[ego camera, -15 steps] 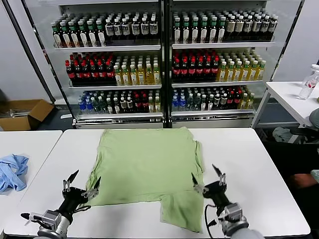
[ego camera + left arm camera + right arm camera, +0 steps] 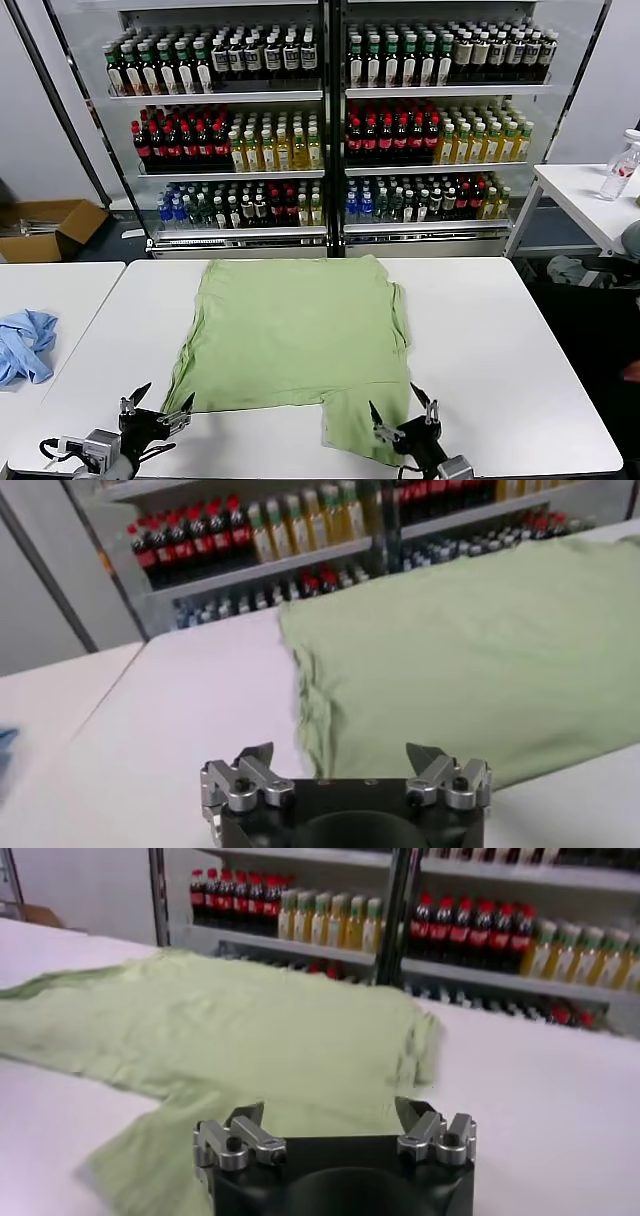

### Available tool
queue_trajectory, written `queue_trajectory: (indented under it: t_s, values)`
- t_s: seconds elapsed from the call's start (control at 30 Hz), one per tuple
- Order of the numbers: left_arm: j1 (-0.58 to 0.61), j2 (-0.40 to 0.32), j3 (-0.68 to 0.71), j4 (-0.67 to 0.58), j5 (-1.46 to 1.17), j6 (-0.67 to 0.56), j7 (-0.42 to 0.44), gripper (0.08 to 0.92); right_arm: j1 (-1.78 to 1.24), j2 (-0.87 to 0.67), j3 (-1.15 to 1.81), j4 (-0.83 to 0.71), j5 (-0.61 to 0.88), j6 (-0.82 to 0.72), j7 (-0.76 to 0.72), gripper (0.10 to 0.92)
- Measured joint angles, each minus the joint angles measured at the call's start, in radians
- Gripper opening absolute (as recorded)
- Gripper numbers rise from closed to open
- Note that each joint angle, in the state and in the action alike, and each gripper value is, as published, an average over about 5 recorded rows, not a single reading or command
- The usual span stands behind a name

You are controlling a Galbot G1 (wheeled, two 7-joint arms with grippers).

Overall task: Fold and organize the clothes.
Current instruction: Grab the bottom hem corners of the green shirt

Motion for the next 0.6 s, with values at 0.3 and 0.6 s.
queue_trajectory:
  t_s: [0.3,0.6]
  values:
    - [-0.012,-0.002,-0.009,0.032,-0.015,0.041,-0.006,0.767,-0.026,0.005,-0.017,0.000,0.027,-0.015,0.038,0.793]
    - [-0.020,-0.010,0.001,0.046,-0.028,0.044,0.005,0.507,-0.024,0.012,-0.024,-0.017,0.063,-0.021,0.046,0.547]
